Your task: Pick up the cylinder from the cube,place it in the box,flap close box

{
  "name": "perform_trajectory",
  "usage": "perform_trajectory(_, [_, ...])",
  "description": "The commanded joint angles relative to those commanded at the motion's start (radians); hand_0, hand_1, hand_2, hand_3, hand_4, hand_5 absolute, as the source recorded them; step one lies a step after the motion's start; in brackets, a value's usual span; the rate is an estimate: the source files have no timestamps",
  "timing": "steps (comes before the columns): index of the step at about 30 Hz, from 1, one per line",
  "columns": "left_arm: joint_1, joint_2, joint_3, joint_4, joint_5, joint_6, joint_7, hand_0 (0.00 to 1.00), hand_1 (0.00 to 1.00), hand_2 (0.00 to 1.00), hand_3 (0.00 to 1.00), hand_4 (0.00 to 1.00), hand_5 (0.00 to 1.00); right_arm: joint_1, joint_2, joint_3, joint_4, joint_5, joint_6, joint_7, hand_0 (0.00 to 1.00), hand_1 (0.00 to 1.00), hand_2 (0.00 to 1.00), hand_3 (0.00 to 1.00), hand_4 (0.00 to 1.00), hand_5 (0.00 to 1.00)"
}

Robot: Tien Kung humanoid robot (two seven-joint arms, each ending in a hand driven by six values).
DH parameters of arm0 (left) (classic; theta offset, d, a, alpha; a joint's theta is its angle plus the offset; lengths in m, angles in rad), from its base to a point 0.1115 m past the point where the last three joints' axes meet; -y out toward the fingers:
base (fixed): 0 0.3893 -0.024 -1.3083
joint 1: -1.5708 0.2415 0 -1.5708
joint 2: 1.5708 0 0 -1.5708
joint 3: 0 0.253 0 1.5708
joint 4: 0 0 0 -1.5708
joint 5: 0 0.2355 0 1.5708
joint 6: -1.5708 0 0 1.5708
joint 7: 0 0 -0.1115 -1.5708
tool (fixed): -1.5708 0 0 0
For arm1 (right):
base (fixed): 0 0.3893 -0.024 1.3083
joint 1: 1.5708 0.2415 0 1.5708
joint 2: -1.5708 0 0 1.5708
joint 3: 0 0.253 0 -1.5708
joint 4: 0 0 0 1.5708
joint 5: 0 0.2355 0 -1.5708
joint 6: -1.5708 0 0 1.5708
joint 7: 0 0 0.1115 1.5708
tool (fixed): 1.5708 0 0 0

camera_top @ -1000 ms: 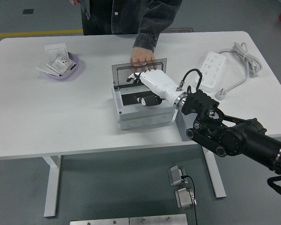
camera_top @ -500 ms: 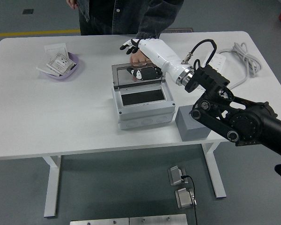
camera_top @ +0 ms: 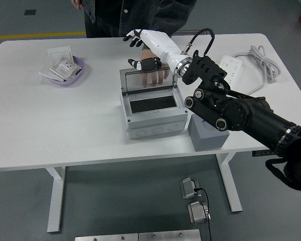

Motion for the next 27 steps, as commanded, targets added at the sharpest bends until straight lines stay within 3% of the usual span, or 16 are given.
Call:
perform_trajectory(5, [-0.011, 0.003, 0.008, 0.0, -0.002, 0.0, -0.004, 0.781, 0.778, 0.75, 0.587, 0.702, 0.079, -0.006, 0.028, -0.032, -0.118, 0.035, -0.002, 0.01, 0.744, 0.648, 0.67, 0.756, 0.729, 0.137])
perform_trajectory(10, [-0.006, 0.0, 0.007, 0.0, -0.001, 0.001, -0.003, 0.781, 0.778, 0.75, 0.587, 0.702, 0.079, -0.033, 0.012, -0.067, -0.123, 0.053, -0.006, 0.013, 0.744, 0.648, 0.67, 0.756, 0.729, 0.137])
perform_trajectory(16, [0.0, -0.004, 0.006, 0.0, -0.005, 0.005, -0.005, 0.781, 0.778, 0.75, 0.587, 0.702, 0.079, -0.065, -0.04, -0.088, -0.027, 0.039, -0.015, 0.006, 0.754, 0.649, 0.671, 0.753, 0.725, 0.138])
perform_trajectory(27, [0.008, -0.011, 0.016, 0.0, -0.024, 0.01, -0.011, 0.781, 0.778, 0.75, 0.587, 0.703, 0.079, -0.135, -0.153, -0.111, 0.216, -0.037, -0.028, -0.025, 0.756, 0.647, 0.672, 0.755, 0.717, 0.135])
